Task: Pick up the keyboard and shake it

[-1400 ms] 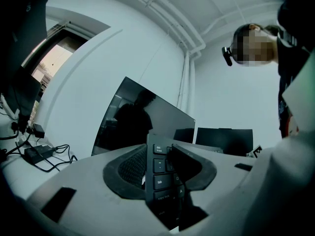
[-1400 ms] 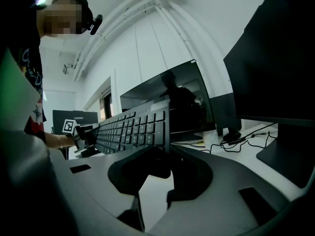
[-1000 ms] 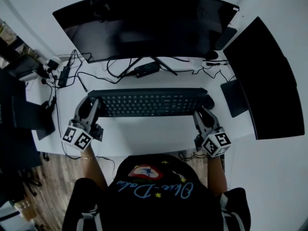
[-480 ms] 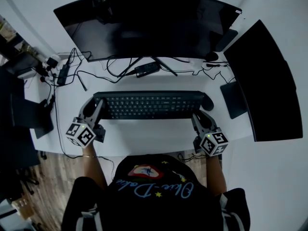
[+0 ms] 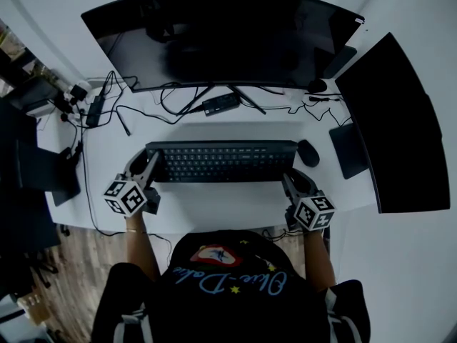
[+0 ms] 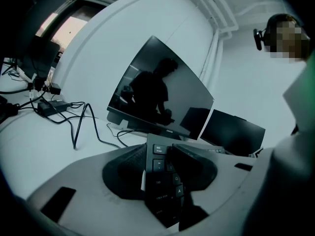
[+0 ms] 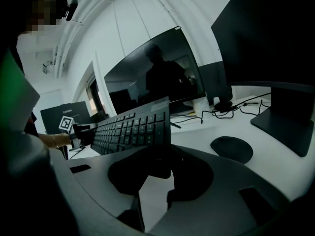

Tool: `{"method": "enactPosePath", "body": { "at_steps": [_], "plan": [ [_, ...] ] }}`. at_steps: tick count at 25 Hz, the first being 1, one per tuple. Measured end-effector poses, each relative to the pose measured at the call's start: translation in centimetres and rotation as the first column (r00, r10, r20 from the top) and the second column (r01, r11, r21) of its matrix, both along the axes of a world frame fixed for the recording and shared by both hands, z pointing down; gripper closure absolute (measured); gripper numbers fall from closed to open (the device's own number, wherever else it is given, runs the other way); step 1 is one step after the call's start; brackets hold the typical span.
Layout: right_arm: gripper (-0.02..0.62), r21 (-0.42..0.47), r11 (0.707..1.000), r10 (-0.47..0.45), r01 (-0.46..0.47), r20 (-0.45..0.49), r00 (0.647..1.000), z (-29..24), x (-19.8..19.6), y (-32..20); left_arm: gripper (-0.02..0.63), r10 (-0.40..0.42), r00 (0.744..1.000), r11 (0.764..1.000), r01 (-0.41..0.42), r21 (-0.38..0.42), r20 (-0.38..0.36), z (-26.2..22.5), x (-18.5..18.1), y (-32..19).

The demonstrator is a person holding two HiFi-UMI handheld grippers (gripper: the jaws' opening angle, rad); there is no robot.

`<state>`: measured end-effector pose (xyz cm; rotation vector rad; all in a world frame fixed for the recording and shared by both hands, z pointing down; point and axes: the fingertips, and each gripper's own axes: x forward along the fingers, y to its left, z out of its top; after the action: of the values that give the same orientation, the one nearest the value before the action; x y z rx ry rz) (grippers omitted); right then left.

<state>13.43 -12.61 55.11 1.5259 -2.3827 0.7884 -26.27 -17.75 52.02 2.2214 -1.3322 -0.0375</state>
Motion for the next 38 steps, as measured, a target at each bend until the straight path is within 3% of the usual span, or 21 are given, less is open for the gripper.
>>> {"method": "enactPosePath", "body": {
  "at_steps": [8,38],
  "plan": [
    [0.508,-0.051,0.999,0.004,-0.005,-0.013,1.000,1.6,0.1,-0.2,0.458,-0.007,1.000,0.996,0.007,-0.089,-0.005,2.6,0.1,-0.1],
    [0.508,-0.210,0.977,0.025,-0.030,-0.028,0.999,5.9,0.4,-0.4,0.453,0.002,1.000,0.962,-0.003,-0.274,-0.005,8.2,0.5,-1.1]
  ]
}}
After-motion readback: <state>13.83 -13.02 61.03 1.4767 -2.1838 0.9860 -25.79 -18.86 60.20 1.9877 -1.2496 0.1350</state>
